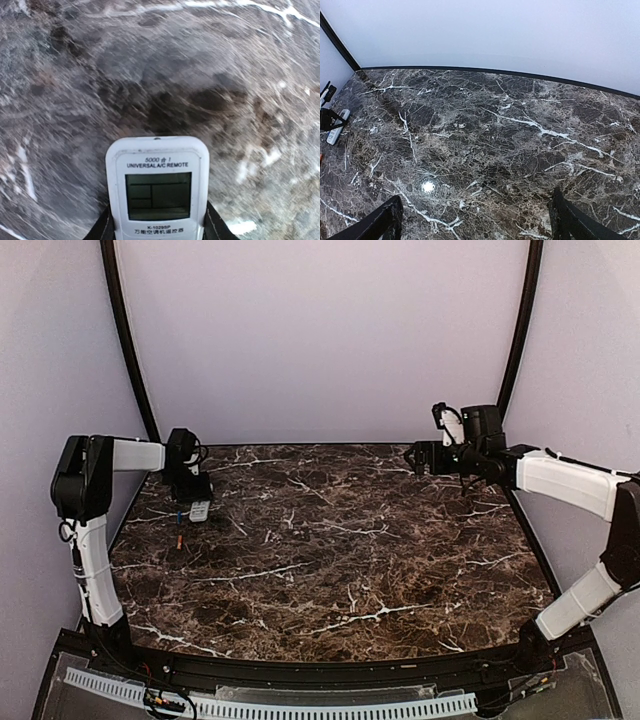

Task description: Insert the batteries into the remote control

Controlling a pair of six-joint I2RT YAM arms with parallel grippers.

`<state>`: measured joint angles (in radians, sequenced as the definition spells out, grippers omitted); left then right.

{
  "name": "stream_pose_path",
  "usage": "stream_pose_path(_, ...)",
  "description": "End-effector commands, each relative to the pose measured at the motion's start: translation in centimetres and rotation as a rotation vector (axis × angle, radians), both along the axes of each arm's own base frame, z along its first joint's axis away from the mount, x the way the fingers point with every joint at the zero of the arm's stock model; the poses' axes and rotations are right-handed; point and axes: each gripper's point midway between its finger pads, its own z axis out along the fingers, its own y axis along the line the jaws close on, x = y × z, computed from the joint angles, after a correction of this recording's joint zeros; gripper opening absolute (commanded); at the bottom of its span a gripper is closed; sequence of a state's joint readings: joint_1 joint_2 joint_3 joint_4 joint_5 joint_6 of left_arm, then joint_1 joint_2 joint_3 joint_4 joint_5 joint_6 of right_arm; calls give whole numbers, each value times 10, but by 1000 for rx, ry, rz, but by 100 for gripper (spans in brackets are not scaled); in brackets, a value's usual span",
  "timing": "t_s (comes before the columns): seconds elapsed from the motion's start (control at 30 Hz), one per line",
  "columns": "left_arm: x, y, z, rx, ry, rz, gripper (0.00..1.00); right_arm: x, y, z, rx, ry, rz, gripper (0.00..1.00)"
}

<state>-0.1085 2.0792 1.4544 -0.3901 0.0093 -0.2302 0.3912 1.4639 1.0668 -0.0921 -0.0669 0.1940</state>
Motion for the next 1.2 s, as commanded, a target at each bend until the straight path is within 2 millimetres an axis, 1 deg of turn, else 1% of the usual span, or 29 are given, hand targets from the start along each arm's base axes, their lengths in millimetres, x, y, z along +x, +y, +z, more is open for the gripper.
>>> stream_pose_path(0.0, -4, -55, 64, -161, -191, -108, 6, -5, 7, 28, 33, -51, 34, 98)
stream_pose_path(0.03, 1, -67, 82, -195, -261, -140, 6, -8, 10, 32, 49, -57, 53, 99)
stream_pose_path(0.07, -6, -82, 106, -216, -321, -180, 6, -10, 15, 38, 67, -67, 80, 98)
stream_pose_path(0.1, -7, -94, 142, -252, -421, -225, 6, -15, 22, 46, 86, -80, 123, 99)
stream_pose_path(0.13, -16, -112, 153, -267, -455, -281, 6, -22, 32, 55, 106, -98, 179, 99)
stream_pose_path(0.17, -22, -126, 193, -304, -569, -337, 6, -30, 44, 64, 120, -121, 250, 99)
stream_pose_path(0.2, -39, -151, 202, -338, -600, -426, 6, -42, 58, 75, 135, -150, 332, 99)
stream_pose_path(0.23, -50, -162, 244, -369, -726, -482, 7, -55, 74, 85, 146, -178, 419, 99)
stream_pose_path(0.27, -72, -187, 251, -403, -752, -582, 7, -71, 92, 96, 155, -210, 517, 99)
stream_pose_path(0.3, -96, -209, 287, -445, -863, -669, 7, -89, 109, 106, 163, -243, 615, 99)
stream_pose_path(0.33, -113, -221, 294, -457, -898, -744, 6, -107, 125, 118, 165, -285, 711, 99)
stream_pose_path(0.37, -140, -239, 320, -495, -977, -825, 1, -132, 146, 130, 172, -331, 825, 99)
stream_pose_path(0.4, -158, -249, 325, -519, -1003, -895, 1, -153, 160, 139, 187, -366, 926, 98)
stream_pose_path(0.43, -183, -260, 341, -560, -1057, -959, 0, -170, 170, 148, 201, -402, 1002, 99)
stream_pose_path(0.47, -199, -267, 353, -603, -1102, -1014, 0, -185, 178, 156, 220, -429, 1062, 99)
stream_pose_path(0.5, -218, -274, 361, -642, -1124, -1059, 0, -196, 183, 164, 244, -460, 1104, 99)
stream_pose_path(0.53, -231, -277, 370, -685, -1153, -1093, 0, -204, 186, 172, 272, -491, 1134, 99)
stream_pose_path(0.57, -245, -281, 375, -717, -1164, -1121, 0, -210, 189, 178, 296, -517, 1153, 99)
stream_pose_path(0.63, -265, -288, 386, -772, -1189, -1169, 0, -219, 193, 187, 334, -570, 1179, 99)
stream_pose_path(0.67, -271, -290, 391, -787, -1206, -1187, 0, -223, 195, 189, 350, -587, 1187, 99)
stream_pose_path(0.7, -281, -295, 393, -808, -1209, -1213, 0, -225, 198, 191, 369, -596, 1195, 99)
stream_pose_path(0.77, -293, -300, 398, -840, -1226, -1249, 0, -232, 203, 192, 406, -605, 1227, 99)
stream_pose_path(0.9, -307, -308, 408, -888, -1261, -1288, 0, -244, 224, 184, 425, -563, 1274, 98)
stream_pose_path(1.0, -308, -313, 409, -893, -1275, -1294, 0, -248, 236, 179, 424, -539, 1286, 97)
stream_pose_path(1.07, -310, -315, 410, -901, -1281, -1297, 0, -253, 242, 179, 443, -536, 1302, 96)
stream_pose_path(1.17, -309, -317, 408, -908, -1281, -1292, 0, -259, 248, 180, 454, -544, 1314, 88)
